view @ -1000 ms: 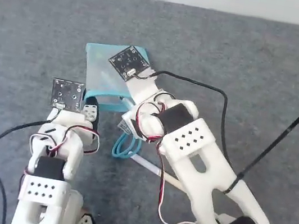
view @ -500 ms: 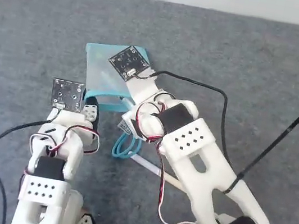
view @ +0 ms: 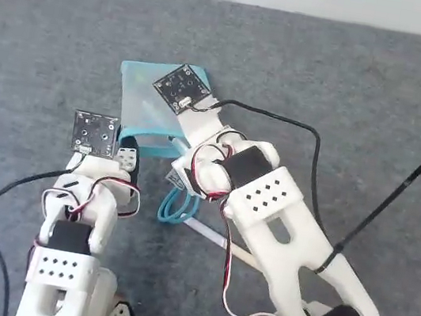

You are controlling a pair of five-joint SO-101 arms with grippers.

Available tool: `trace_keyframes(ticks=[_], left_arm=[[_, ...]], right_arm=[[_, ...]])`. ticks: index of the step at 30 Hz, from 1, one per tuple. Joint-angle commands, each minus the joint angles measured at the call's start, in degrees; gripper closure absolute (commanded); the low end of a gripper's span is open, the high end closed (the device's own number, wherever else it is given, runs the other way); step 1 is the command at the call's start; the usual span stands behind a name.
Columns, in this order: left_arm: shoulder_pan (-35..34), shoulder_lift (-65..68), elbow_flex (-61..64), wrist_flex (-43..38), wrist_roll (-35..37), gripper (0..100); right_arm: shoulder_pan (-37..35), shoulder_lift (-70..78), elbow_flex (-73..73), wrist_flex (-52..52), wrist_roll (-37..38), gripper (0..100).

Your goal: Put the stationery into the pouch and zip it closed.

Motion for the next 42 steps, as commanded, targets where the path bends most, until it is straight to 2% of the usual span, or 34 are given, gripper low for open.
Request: trace_keyframes(ticks=[1,34,40,42], left_arm=[[0.3,0.7,-1.1,-1.6,-0.6,99],[0.2,0.7,-1.2,-1.6,-0.6,99],[0.2,0.7,-1.2,-1.6,-0.6,99],[0.2,0.7,-1.2,-1.6,-0.6,99]], right_arm=[[0.0,-0.6,-0.4,0.1,-0.4,98.8],[-0.2,-1.3,0.0,0.0,-0.4,98.5],[-0.5,-3.1,-0.4,-0.4,-0.6,81.3],[-0.2,-6.3,-0.4,-0.5,-0.7,80.8]])
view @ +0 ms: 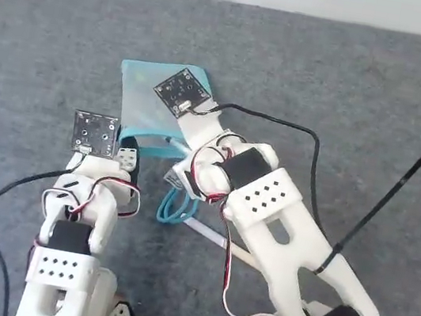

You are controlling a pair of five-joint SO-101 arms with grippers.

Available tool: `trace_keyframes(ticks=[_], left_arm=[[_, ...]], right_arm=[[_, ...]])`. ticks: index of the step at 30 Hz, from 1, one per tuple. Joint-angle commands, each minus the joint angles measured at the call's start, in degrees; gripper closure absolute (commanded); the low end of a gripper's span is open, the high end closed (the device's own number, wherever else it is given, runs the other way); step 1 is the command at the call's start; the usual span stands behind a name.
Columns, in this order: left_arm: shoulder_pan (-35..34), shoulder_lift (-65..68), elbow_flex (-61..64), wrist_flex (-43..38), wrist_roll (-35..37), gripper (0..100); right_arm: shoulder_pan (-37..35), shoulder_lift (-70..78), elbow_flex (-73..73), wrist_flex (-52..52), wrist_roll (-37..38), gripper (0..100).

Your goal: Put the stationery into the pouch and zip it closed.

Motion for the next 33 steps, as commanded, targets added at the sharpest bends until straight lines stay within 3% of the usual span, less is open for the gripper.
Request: trace_keyframes(ticks=[1,12,17,24,33], left_arm=[[0.2,0.7,-1.2,-1.6,-0.6,99],[0.1,0.7,-1.2,-1.6,-0.6,99],[0.2,0.7,-1.1,-1.6,-0.6,99],[0.2,0.7,-1.0,-1.6,-0.6,99],[0.3,0.7,-1.1,-1.6,-0.6,99]], right_arm=[[-0.2,-7.9,-1.8,-0.4,-0.4,81.6],[2.3,-31.4,14.7,-4.8,1.9,82.4],[7.2,-26.8,16.0,-6.6,1.7,82.5],[7.0,-16.6,12.3,-10.9,1.6,82.5],[0.8,-14.2,11.1,-13.4,1.5,82.5]])
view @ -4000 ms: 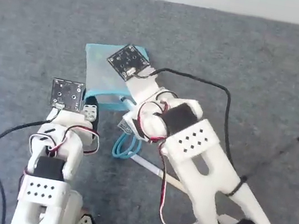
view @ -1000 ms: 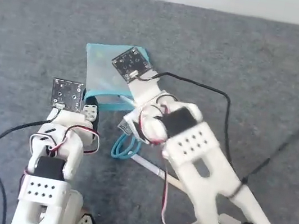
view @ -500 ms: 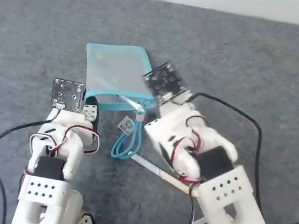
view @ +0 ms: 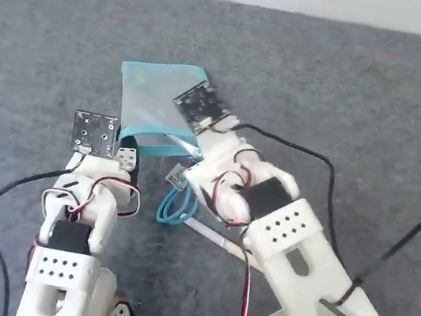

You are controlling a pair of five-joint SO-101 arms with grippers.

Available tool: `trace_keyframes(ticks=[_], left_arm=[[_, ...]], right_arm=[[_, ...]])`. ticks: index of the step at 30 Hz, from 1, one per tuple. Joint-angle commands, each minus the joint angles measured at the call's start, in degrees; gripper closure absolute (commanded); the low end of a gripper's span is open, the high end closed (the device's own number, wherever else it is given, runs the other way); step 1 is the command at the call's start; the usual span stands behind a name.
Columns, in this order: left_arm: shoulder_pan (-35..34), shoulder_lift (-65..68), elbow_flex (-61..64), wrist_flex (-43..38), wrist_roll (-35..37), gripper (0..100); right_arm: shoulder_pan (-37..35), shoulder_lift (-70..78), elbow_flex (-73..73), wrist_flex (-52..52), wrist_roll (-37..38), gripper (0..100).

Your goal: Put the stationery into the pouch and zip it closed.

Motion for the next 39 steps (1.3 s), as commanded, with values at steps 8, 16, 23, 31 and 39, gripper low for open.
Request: trace_keyframes(ticks=[8,16,23,31,39], left_arm=[[0.3,0.7,-1.2,-1.6,-0.6,99],[0.3,0.7,-1.0,-1.6,-0.6,99],[0.1,0.7,-1.0,-1.6,-0.6,99],[0.3,0.7,-1.0,-1.6,-0.6,99],[0.3,0.7,-1.0,-1.6,-0.6,99]], right_arm=[[2.3,-8.3,-1.0,-1.1,0.4,82.5],[5.6,-10.2,1.6,-2.9,-1.5,82.5],[5.1,-5.0,1.5,-4.4,-1.8,82.5],[-0.9,-0.6,1.2,-9.0,-1.4,82.5],[-1.4,-1.5,1.3,-8.5,-1.4,82.5]])
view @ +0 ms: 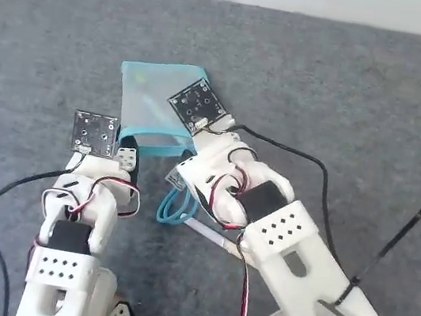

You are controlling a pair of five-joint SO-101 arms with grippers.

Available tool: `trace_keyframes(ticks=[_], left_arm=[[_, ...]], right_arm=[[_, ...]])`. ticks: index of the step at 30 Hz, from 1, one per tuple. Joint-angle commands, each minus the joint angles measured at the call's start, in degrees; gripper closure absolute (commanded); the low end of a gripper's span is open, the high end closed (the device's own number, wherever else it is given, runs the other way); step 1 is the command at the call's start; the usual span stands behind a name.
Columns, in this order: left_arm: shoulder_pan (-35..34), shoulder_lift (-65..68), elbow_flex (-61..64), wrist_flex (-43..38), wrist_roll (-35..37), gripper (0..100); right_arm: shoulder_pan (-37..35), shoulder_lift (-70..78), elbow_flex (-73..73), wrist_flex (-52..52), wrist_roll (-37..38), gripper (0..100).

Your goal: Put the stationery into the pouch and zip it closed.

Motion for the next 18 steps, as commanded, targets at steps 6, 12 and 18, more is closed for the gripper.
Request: trace_keyframes(ticks=[6,12,18], left_arm=[[0.3,0.7,-1.0,-1.6,-0.6,99],[0.3,0.8,-1.0,-1.6,-0.6,99],[0.3,0.9,-1.0,-1.6,-0.6,99]], right_arm=[[-0.7,-9.4,-0.4,4.0,-0.7,82.5],[-0.7,-12.2,4.5,1.9,-0.7,82.5],[-0.4,-12.4,7.4,-0.5,-0.7,82.5]])
